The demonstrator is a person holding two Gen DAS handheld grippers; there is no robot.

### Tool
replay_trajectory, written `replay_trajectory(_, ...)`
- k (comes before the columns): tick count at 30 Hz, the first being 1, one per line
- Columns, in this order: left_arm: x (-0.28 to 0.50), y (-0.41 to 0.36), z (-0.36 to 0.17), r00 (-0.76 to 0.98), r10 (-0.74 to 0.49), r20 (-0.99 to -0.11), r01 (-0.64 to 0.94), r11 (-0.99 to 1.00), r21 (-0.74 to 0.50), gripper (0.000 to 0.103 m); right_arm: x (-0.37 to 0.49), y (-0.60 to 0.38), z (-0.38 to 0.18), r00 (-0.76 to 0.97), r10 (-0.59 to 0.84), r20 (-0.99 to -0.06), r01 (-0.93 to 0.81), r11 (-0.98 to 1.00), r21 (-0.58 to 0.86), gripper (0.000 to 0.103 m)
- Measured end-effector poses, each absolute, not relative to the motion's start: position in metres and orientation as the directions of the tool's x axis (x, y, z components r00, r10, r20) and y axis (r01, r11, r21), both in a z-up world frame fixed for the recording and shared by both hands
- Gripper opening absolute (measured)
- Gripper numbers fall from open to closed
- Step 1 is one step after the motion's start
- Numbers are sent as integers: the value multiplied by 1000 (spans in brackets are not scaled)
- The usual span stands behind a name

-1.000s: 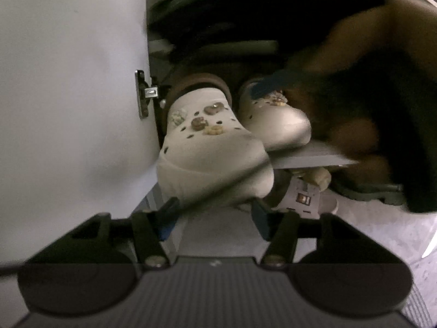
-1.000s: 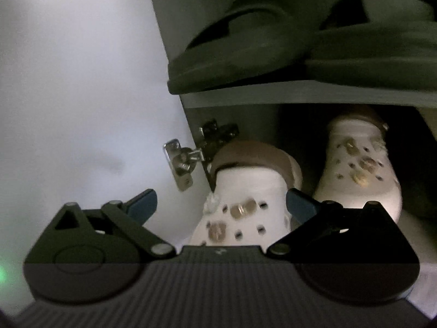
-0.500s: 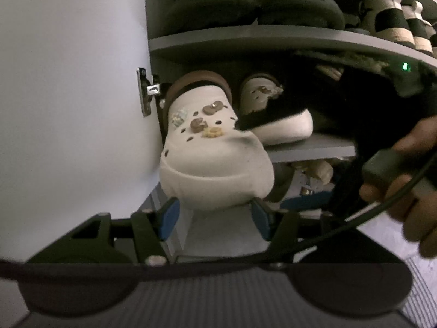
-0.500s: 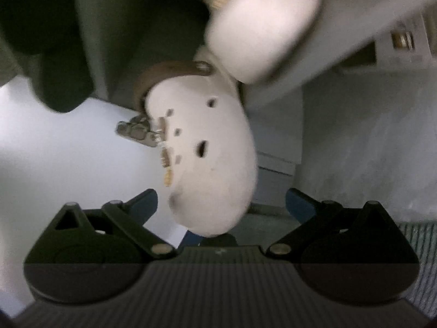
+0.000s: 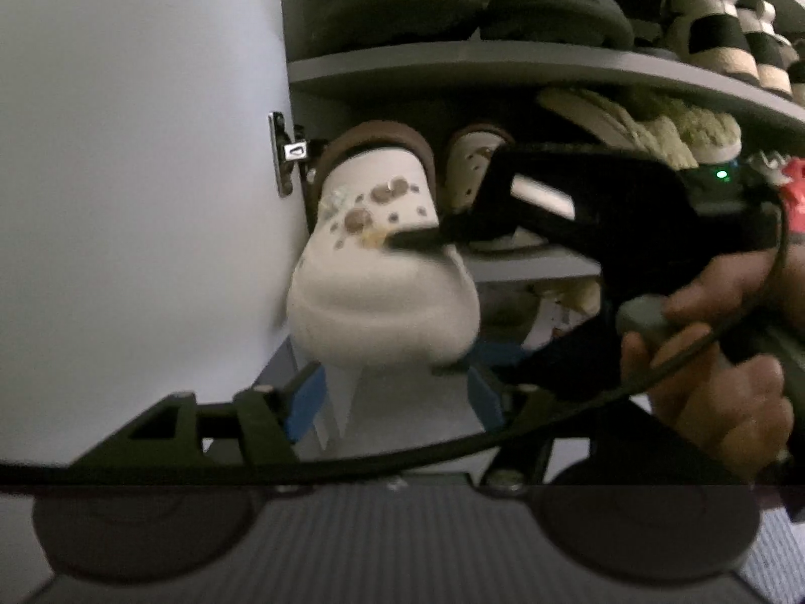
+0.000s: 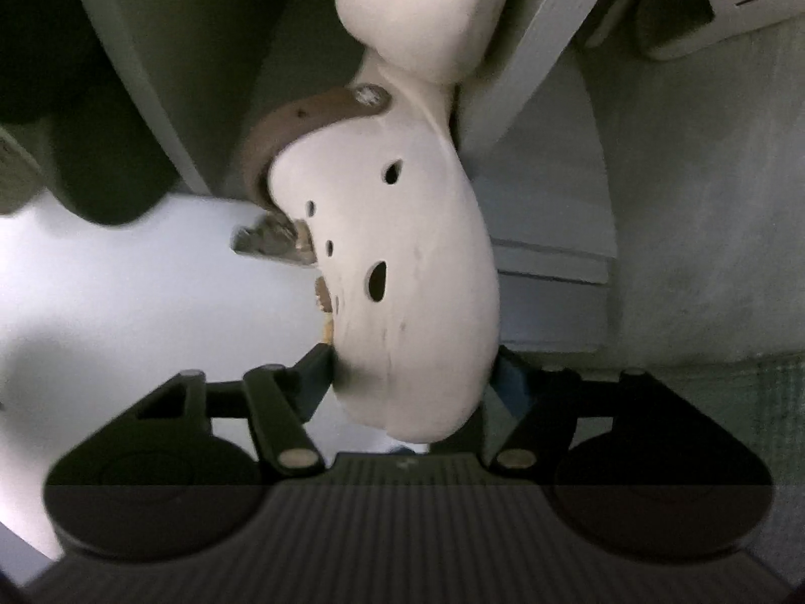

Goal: Organize scattered shoes
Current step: 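Push the cream clog deeper onto the shelf with the right tool, then open the right tool and withdraw it from the cream clogs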

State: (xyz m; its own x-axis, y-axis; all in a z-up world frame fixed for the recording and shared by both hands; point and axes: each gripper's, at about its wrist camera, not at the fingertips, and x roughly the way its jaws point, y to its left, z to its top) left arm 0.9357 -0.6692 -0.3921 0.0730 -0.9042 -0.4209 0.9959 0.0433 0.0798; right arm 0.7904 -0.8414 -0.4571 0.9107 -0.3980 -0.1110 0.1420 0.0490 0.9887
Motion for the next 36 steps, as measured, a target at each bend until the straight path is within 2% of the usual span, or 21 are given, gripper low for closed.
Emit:
replay_trajectory(8,928,-636,-414,14,-858,-513,993,-49,109,65,799,-843,-455,886,-455,-84,114,37,993,70)
replay_trajectory(12,922,-627,-416,-17,-853,-522,990,-89,113,65,792,-856,-456,830,-555,-59,93,33,995,69)
replay_trajectory(16,922,-624,-416,-25,-856,-517,988,-100,117,65,799,-865,-457,812,-581,-61,101,35,994,70)
replay_trajectory(19,925,-625,-418,-15,-849,-528,990,-87,112,69,800,-866,-461,816,-576,-50,85,35,996,71)
replay_trajectory(20,926,-626,-419,-17,-844,-536,991,-86,104,70,799,-865,-461,818,-574,-48,84,37,996,72)
replay_trajectory(21,927,-626,-421,-19,-839,-544,992,-85,97,70,798,-860,-459,820,-571,-46,92,52,994,81)
replay_trajectory(23,927,-625,-423,-17,-835,-550,991,-88,103,72,797,-852,-456,823,-566,-41,103,78,992,88)
replay_trajectory(25,926,-623,-424,-16,-829,-559,990,-90,105,72,800,-842,-452,849,-529,-18,104,134,986,88)
replay_trajectory(28,925,-623,-426,-22,-817,-577,991,-95,97,73,807,-838,-449,872,-488,-34,119,144,982,87)
replay_trajectory(30,925,-622,-426,-26,-814,-581,990,-101,97,73,814,-833,-447,881,-472,-31,123,165,979,77)
replay_trajectory(31,925,-622,-427,-28,-812,-583,990,-104,97,74,816,-832,-445,879,-475,-45,142,171,975,76)
replay_trajectory(32,925,-621,-428,-28,-808,-588,989,-106,99,74,816,-833,-446,875,-480,-61,154,157,976,69)
replay_trajectory(33,925,-620,-430,-28,-804,-594,989,-108,100,74,817,-834,-447,871,-485,-77,164,139,977,51)
replay_trajectory(34,925,-619,-429,-28,-803,-595,989,-109,101,74,818,-835,-448,867,-489,-94,174,121,977,42)
replay_trajectory(36,925,-619,-429,-27,-802,-596,989,-109,101,74,820,-837,-452,861,-497,-112,185,101,978,41)
